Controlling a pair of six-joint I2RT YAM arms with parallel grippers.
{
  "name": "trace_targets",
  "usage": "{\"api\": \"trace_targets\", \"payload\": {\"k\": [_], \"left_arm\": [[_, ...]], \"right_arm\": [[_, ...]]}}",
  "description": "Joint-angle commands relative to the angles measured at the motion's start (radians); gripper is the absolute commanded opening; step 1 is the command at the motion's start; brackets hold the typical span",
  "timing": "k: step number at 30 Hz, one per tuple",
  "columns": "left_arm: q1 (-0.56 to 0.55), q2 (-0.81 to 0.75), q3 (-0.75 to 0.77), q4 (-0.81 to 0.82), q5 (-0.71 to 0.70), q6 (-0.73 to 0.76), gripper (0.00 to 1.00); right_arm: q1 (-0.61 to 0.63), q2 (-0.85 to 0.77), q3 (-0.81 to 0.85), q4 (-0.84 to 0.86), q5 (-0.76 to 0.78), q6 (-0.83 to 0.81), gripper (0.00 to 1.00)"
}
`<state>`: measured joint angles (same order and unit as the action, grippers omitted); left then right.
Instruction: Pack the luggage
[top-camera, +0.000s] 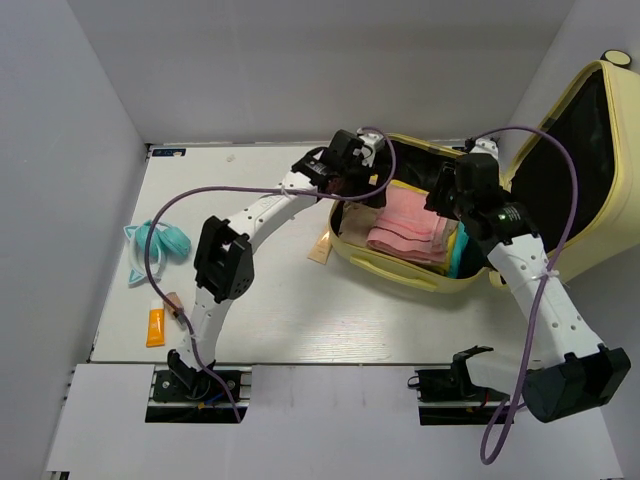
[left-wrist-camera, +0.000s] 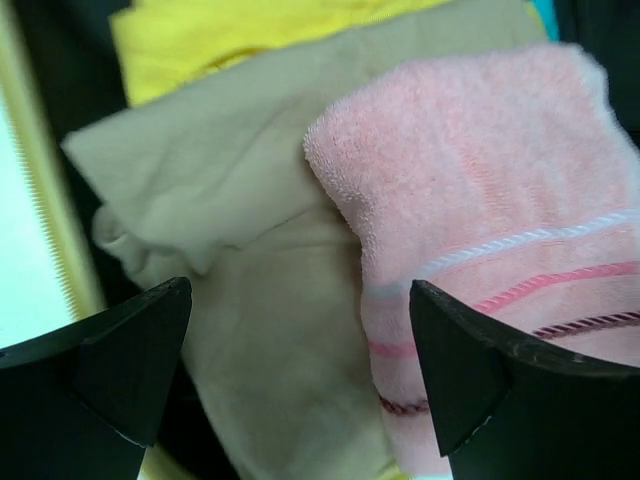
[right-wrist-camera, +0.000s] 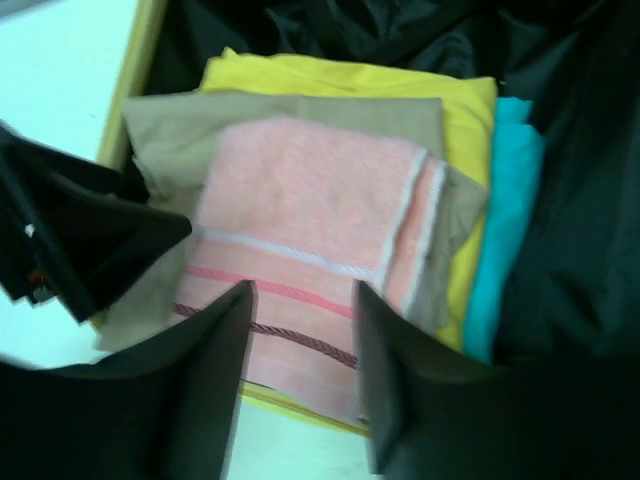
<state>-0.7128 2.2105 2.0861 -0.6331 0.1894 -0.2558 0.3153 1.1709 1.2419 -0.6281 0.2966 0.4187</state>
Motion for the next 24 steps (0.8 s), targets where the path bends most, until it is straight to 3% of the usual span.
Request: {"api": "trace_targets", "payload": {"k": [1, 2, 7, 8, 10, 11, 12, 14, 16, 18, 24], "left_arm": [[0.000, -0.163, 0.029, -0.014, -0.093, 0.030, 1.00], [-0.002, -0.182, 0.019, -0.008, -0.055, 0.029, 1.00], [-0.045, -0.207, -0.119, 0.041, 0.076, 0.024, 0.95], [-0.066, -0.203, -0.132, 0.045, 0.164, 0.032, 0.88], [-0.083, -0.196, -0.193, 0.064, 0.209, 0.038, 0.78], [-0.106, -0.196, -0.252, 0.079, 0.228, 0.033, 0.69], [-0.114, -0.215, -0.294, 0.155, 0.290, 0.033, 0.66], [-0.149, -0.231, -0.443, 0.200, 0.298, 0.027, 0.60], [-0.165, -0.227, -0.478, 0.187, 0.227, 0.030, 0.55], [-0.160, -0.209, -0.480, 0.156, 0.177, 0.020, 0.49], [-0.143, -0.183, -0.448, 0.110, 0.156, 0.006, 0.44]], "right_arm": [[-0.001, 0.045, 0.044, 0.040, -0.053, 0.002, 0.46], [-0.004, 0.065, 0.041, 0.053, -0.065, 0.008, 0.36], [-0.012, 0.151, -0.022, 0.143, -0.036, 0.052, 0.24], [-0.015, 0.153, -0.059, 0.165, -0.031, 0.063, 0.24], [-0.027, 0.145, -0.129, 0.186, -0.005, 0.095, 0.22], [-0.028, 0.136, -0.156, 0.233, 0.002, 0.113, 0.22], [-0.031, 0.104, -0.255, 0.255, 0.019, 0.126, 0.22], [-0.044, 0.085, -0.367, 0.331, 0.024, 0.135, 0.22], [-0.050, 0.058, -0.397, 0.355, 0.019, 0.134, 0.22], [-0.054, 0.058, -0.427, 0.375, 0.009, 0.124, 0.22], [-0.058, 0.088, -0.401, 0.375, -0.066, 0.103, 0.27]]}}
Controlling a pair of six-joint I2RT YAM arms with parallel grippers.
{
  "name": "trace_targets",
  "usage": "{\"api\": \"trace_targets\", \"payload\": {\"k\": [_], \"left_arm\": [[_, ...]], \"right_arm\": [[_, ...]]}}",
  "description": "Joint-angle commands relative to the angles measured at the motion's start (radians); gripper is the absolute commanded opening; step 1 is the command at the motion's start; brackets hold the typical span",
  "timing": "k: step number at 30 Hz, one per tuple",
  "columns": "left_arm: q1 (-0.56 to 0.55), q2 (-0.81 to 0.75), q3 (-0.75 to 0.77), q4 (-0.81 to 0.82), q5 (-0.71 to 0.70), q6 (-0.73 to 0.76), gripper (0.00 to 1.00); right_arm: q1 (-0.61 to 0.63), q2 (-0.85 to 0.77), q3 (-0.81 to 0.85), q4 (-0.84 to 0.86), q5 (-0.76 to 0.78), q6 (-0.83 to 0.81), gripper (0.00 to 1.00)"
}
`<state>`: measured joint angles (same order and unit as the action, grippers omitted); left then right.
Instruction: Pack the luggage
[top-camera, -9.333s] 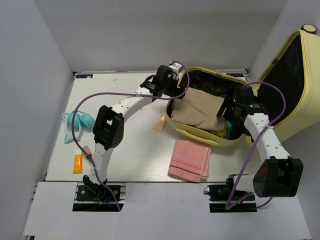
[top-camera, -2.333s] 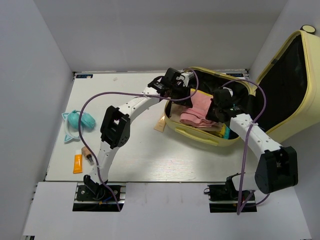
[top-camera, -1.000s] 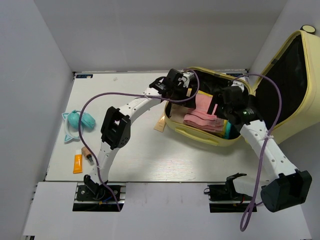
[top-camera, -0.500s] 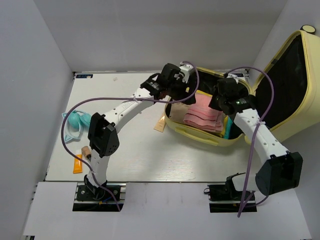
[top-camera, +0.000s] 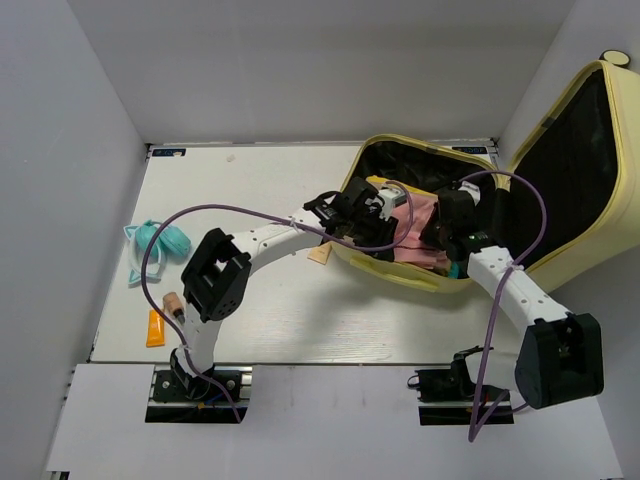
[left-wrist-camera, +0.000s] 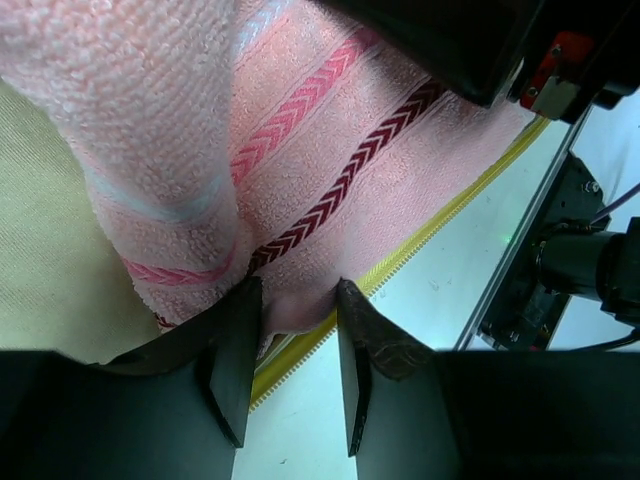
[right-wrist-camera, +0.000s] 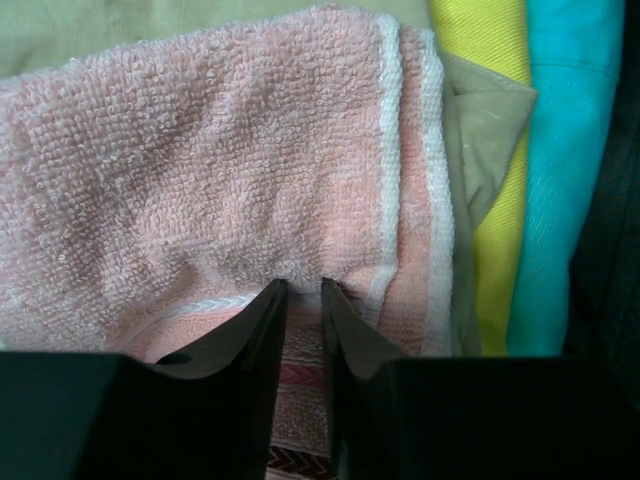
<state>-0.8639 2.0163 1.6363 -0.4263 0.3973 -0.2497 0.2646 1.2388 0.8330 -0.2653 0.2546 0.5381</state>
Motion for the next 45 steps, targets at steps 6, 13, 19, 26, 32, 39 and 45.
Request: {"api": "trace_targets", "payload": {"k": [6, 13, 19, 26, 32, 39, 45], "left_arm": [[0.003, -0.063, 0.076, -0.137, -0.035, 0.055, 0.78], [0.011, -0.308, 0.065, -0.210, -0.243, 0.161, 1.00], [0.135, -0.439, -0.073, -0.261, -0.390, 0.175, 1.00], [0.264, -0.394, -0.213, -0.233, -0.393, 0.168, 1.00], [0.302, -0.234, -0.162, -0.264, -0.378, 0.141, 0.91], [0.321, -0.105, -0.156, -0.186, -0.264, 0.188, 0.91], [0.327, -0.057, -0.173, -0.059, -0.141, 0.204, 0.98]], "right_arm": [[-0.004, 0.001, 0.188, -0.037, -0.090, -0.111, 0.53], [-0.001, 0.007, 0.415, -0.205, -0.170, -0.236, 0.83], [-0.002, 0.007, 0.445, -0.206, -0.228, -0.306, 0.88], [0.004, 0.224, 0.560, -0.264, -0.425, -0.308, 0.64], [0.013, 0.378, 0.566, -0.244, -0.473, -0.277, 0.28], [0.013, 0.439, 0.618, -0.295, -0.465, -0.282, 0.35], [0.009, 0.328, 0.638, -0.299, -0.465, -0.280, 0.55]]}}
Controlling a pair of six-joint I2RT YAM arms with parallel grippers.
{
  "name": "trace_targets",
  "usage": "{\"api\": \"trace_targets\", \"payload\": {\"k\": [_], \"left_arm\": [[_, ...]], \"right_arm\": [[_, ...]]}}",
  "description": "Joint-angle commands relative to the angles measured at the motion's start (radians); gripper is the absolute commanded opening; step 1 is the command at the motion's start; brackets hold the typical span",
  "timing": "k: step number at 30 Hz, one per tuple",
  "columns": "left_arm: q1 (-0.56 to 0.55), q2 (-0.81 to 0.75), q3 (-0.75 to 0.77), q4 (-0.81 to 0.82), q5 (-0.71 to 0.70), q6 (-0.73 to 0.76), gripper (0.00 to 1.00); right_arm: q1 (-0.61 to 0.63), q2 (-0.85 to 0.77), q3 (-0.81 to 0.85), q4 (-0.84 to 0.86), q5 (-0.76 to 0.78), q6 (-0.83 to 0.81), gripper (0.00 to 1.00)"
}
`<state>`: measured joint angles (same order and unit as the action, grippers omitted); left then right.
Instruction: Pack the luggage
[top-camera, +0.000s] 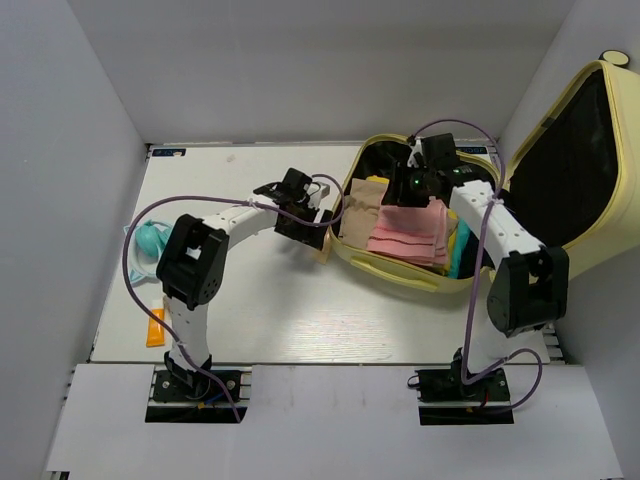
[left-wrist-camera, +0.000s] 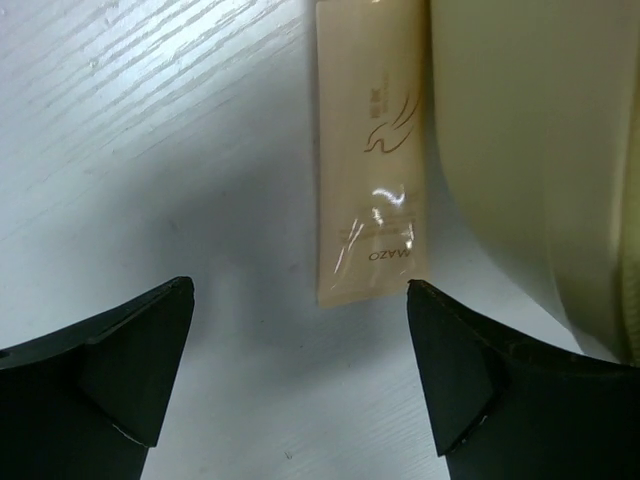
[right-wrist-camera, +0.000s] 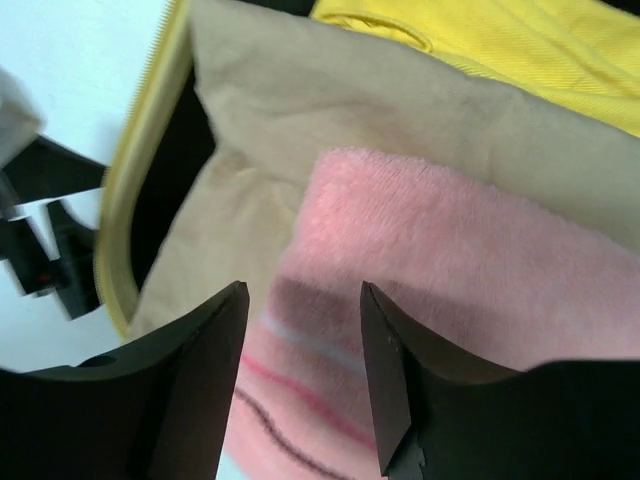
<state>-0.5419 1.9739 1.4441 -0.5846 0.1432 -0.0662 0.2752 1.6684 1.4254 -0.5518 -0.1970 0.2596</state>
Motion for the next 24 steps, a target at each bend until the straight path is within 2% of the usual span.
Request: {"api": "trace_targets", "payload": {"k": [1, 5, 9, 12, 13, 15, 18, 20, 23, 24], "left_arm": [[0.005, -0.015, 0.001, 0.114, 0.122, 0.028, 0.98], [0.003, -0.010, -0.037, 0.172, 0.177, 0.040, 0.98], [-0.004, 0.006, -0.100, 0.247, 0.133, -0.010, 0.96], [-0.003, 0.011, -0.178, 0.353, 0.128, -0.088, 0.89], [-0.004, 0.008, -0.221, 0.452, 0.121, -0.128, 0.88], [-0.006, -0.012, -0.293, 0.527, 0.133, -0.170, 0.85], [-0.018, -0.030, -0.389, 0.734, 0.133, -0.208, 0.85], [-0.030, -0.021, -0.407, 0.767, 0.119, -0.211, 0.85], [-0.067, 0.000, -0.383, 0.731, 0.064, -0.182, 0.78], [-0.093, 0.005, -0.380, 0.720, 0.043, -0.158, 0.69]], "right_arm": [[-0.002, -0.117, 0.046, -0.013, -0.012, 0.003, 0.55], [-0.004, -0.188, 0.012, -0.007, 0.034, 0.001, 0.58], [-0.004, -0.255, -0.031, 0.010, 0.073, 0.003, 0.61], [-0.007, -0.285, -0.068, 0.020, 0.105, 0.007, 0.62], [-0.008, -0.294, -0.069, 0.023, 0.110, 0.010, 0.62], [-0.005, -0.306, -0.080, 0.026, 0.111, 0.012, 0.62], [-0.004, -0.314, -0.091, 0.023, 0.122, 0.018, 0.64], [-0.005, -0.323, -0.102, 0.024, 0.123, 0.024, 0.64], [-0.005, -0.331, -0.123, 0.029, 0.129, 0.032, 0.65], [-0.007, -0.331, -0.122, 0.032, 0.131, 0.035, 0.65]]}}
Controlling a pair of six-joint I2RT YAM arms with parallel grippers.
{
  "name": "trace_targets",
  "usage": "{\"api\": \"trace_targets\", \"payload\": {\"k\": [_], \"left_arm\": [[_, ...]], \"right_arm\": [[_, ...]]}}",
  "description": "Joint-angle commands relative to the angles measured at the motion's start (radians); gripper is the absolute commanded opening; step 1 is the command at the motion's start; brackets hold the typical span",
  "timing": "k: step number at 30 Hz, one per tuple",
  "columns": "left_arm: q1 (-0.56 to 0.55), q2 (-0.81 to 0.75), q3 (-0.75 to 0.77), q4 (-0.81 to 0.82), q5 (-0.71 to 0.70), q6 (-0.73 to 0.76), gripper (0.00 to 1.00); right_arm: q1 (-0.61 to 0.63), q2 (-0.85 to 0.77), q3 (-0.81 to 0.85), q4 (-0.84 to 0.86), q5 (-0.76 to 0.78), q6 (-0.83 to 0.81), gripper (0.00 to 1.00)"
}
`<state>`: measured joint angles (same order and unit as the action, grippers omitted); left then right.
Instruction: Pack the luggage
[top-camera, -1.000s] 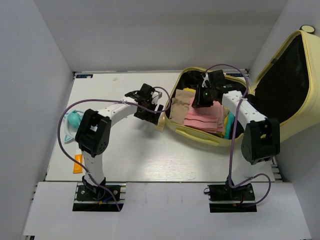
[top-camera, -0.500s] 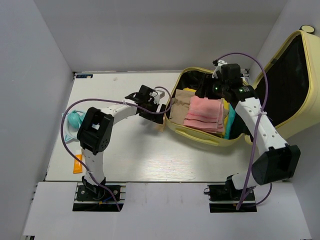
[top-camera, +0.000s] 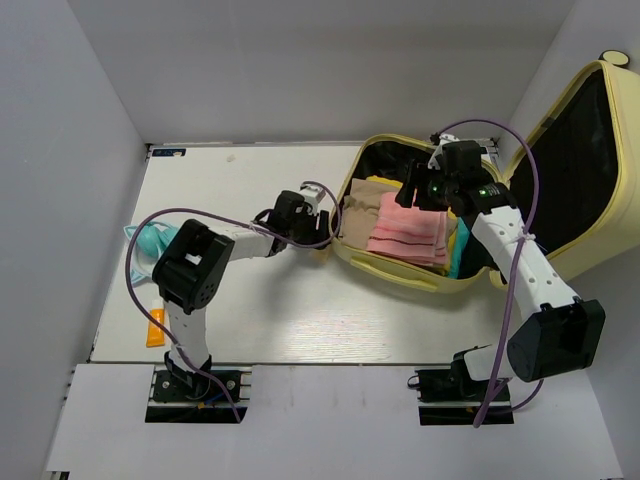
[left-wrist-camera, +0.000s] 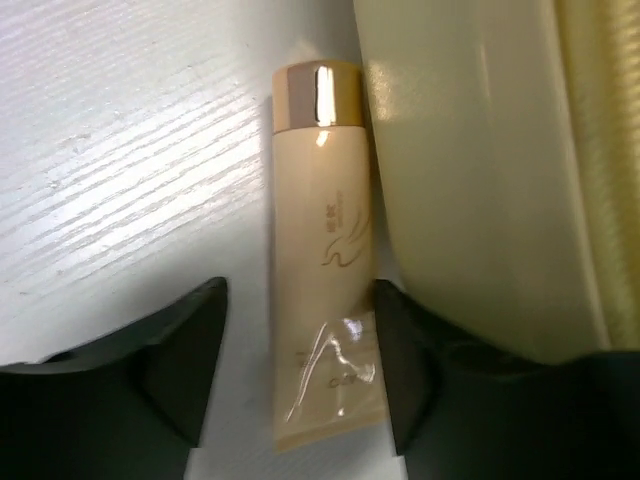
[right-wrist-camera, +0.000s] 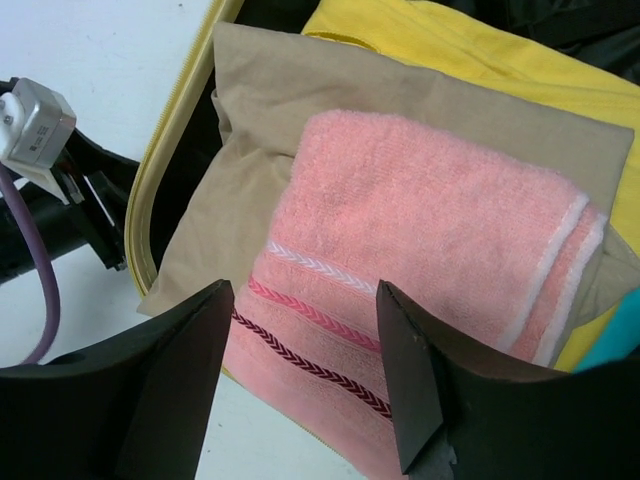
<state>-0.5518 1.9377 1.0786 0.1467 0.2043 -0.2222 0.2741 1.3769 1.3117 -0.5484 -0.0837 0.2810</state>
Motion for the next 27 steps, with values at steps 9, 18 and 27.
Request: {"api": "trace_targets", "payload": {"k": [9, 18, 27], "left_arm": [[-0.122, 0.041, 0.017, -0.186, -0.225, 0.032, 0.00], [-0.059, -0.140, 0.043, -0.383, -0.433, -0.026, 0.00], [-0.017, -0.295, 0.230, -0.351, -0.215, 0.202, 0.00]], "right_arm": [[-0.006, -0.068, -0.040, 0.056, 0.033, 0.035, 0.68], [-0.006, -0.090, -0.042, 0.059, 0.016, 0.037, 0.69], [-0.007, -0.240, -0.138, 0.083, 0.277, 0.089, 0.74]]}}
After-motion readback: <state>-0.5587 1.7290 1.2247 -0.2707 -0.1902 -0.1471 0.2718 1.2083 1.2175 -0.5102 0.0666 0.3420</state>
